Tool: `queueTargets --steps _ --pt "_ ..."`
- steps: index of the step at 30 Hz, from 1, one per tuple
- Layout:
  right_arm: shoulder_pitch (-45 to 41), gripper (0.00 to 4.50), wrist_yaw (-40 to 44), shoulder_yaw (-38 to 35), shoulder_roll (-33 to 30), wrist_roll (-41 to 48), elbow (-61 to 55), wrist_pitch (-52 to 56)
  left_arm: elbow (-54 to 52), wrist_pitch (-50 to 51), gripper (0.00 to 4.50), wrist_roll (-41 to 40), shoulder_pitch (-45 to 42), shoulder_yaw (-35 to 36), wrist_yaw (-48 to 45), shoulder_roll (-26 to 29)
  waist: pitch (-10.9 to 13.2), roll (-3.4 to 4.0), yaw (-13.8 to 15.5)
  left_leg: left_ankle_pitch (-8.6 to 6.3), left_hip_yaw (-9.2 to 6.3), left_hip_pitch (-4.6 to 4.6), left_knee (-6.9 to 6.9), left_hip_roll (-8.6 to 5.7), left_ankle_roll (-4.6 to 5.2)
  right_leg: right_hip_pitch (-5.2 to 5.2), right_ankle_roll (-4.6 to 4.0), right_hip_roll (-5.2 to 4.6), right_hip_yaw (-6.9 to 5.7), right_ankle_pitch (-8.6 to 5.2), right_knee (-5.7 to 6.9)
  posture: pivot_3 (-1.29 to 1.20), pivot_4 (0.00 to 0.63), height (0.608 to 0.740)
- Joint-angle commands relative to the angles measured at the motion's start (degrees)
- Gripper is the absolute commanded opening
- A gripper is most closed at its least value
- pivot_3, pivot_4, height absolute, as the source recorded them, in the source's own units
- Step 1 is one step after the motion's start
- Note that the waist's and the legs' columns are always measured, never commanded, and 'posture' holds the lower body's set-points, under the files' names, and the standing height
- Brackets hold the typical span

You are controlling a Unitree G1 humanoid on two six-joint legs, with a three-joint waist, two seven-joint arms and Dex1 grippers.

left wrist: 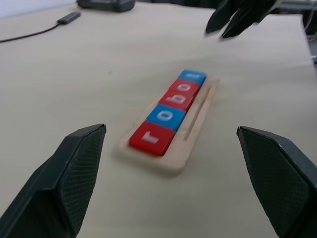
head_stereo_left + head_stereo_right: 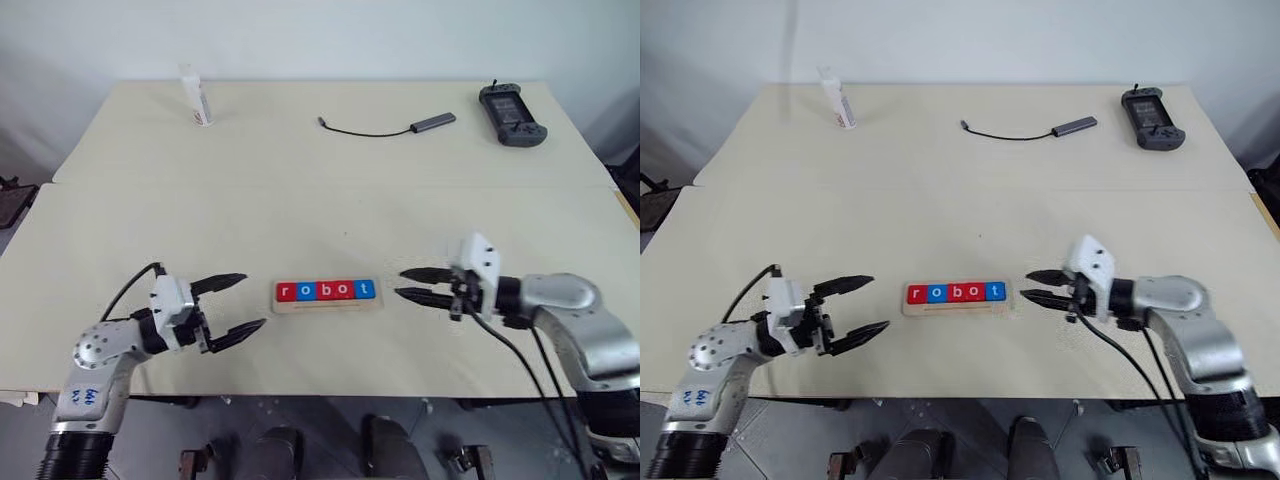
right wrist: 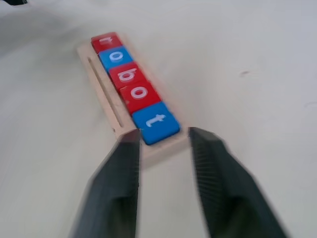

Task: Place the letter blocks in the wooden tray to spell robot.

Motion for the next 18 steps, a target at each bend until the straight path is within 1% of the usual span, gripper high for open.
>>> queueTargets --steps 1,3,4,5,6,13,18 --pt "3.68 2.94 4.6 -6.75 -0.99 4.57 0.85 -6.24 -1.62 1.21 4.5 -0.31 0.46 2.37 1.27 1.46 0.0 0.0 0.09 0.0 0.0 0.0 0.0 0.0 0.0 0.0 0.0 0.0 0.0 0.0 0.0 0.0 0.15 0.74" --pt "5.48 3.67 4.45 -9.48 -1.02 6.77 1.39 -5.69 -1.54 1.68 4.5 0.45 0.32 3.09 2.42 2.15 0.0 0.0 -0.03 0.0 0.02 0.02 0.01 0.01 0.0 0.01 0.0 0.0 0.03 0.0 0.02 0.0 0.15 0.74" --pt "6.02 3.99 4.49 -9.68 -1.29 7.35 1.38 -4.78 -1.38 1.83 4.5 0.32 0.04 3.2 2.42 2.24 0.0 0.0 -0.17 0.0 0.02 0.04 0.01 0.04 0.0 0.01 0.0 0.02 0.03 0.0 0.04 0.0 0.15 0.74" --pt "6.04 4.38 4.31 -9.84 -0.86 6.89 1.64 -6.33 -1.16 1.95 4.5 0.33 -0.3 3.24 2.45 2.31 0.0 0.01 -0.28 0.0 0.04 0.05 0.01 0.06 -0.01 0.01 0.0 0.04 0.04 0.0 0.05 0.0 0.15 0.74" --pt "5.99 4.44 4.27 -9.88 -0.63 6.57 1.79 -7.39 -1.04 2.05 4.5 0.28 -0.51 3.26 2.42 2.34 0.0 0.01 -0.43 0.0 0.04 0.06 0.01 0.07 -0.01 0.01 0.0 0.04 0.04 0.0 0.05 0.0 0.15 0.74" --pt "7.13 4.44 4.78 -9.6 0.18 6.47 3.93 -11.01 0.01 0.71 4.5 0.86 -2.84 2.63 2.65 1.35 0.0 0.0 -0.42 0.0 0.04 0.07 0.02 0.05 -0.01 0.02 0.0 0.02 0.04 0.0 0.06 0.0 0.15 0.74" --pt "5.22 4.44 3.89 -9.32 0.24 5.48 8.21 -14.21 1.21 0.94 4.5 2.05 -4.63 2.15 3.23 1.34 0.0 0.0 -0.43 0.0 0.05 0.07 0.05 0.05 -0.01 0.03 0.0 0.03 0.03 0.0 0.07 0.0 0.15 0.74"
